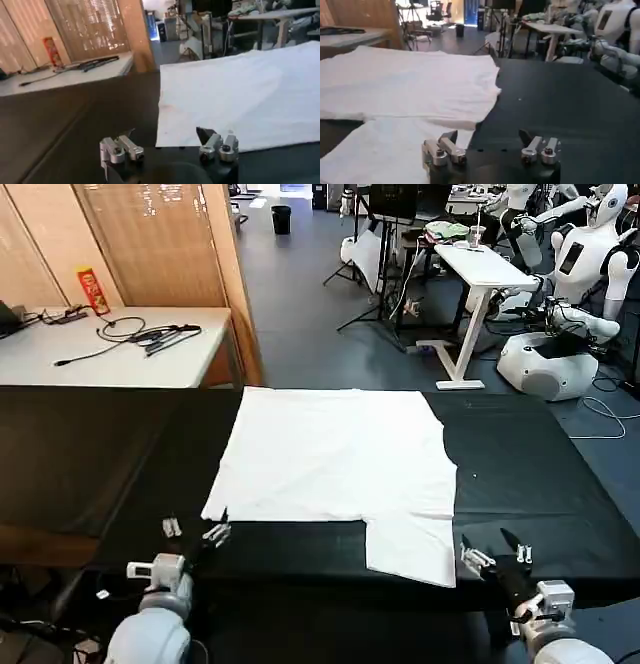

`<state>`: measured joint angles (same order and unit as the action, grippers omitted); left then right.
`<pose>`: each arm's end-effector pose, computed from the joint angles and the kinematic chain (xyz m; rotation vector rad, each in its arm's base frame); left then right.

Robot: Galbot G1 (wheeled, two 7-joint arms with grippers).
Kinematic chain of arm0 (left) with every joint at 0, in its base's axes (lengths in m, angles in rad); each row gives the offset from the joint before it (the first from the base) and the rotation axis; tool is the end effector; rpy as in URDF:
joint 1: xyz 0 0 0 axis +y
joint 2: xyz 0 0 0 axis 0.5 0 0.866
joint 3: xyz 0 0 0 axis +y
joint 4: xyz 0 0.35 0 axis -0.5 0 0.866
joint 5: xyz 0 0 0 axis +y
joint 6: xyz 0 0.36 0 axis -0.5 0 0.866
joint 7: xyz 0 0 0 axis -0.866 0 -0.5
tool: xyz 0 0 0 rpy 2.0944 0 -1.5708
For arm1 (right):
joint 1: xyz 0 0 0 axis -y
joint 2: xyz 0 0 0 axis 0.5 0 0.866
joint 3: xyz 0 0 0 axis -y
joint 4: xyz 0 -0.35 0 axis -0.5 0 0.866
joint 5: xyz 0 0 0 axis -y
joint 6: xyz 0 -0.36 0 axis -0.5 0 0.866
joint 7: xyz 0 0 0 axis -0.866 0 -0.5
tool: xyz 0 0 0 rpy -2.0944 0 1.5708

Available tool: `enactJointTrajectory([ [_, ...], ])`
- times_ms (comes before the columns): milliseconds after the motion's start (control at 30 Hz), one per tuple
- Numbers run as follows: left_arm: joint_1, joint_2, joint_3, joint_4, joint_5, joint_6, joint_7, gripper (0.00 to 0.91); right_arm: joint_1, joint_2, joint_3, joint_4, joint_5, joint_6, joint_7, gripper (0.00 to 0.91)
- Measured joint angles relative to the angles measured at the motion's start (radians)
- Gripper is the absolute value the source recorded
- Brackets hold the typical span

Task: Fold and organize the clothes.

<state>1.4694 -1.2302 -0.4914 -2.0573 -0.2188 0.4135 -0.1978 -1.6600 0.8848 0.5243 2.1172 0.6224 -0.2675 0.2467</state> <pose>0.2186 0.0510 -0.2897 0.0430 -2.7732 -0.2061 0.1792 -0.1034 -0.2799 0.1307 -2.7054 0.0796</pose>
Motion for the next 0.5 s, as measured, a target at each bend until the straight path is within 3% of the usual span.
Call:
enactJointTrajectory([
  [200, -0.019, 0.011, -0.004, 0.006, -0.054, 0.008, 0.009, 0.878, 0.059, 0.005, -0.06, -0.026, -0.024, -0.041, 0.017, 0.878],
  [400, -0.036, 0.004, -0.008, 0.025, -0.088, 0.022, 0.008, 0.878, 0.108, 0.019, -0.119, -0.043, -0.04, -0.044, 0.022, 0.878],
  [500, -0.038, 0.003, -0.008, 0.039, -0.097, 0.023, 0.011, 0.819, 0.129, 0.023, -0.143, -0.051, -0.046, -0.051, 0.03, 0.878],
])
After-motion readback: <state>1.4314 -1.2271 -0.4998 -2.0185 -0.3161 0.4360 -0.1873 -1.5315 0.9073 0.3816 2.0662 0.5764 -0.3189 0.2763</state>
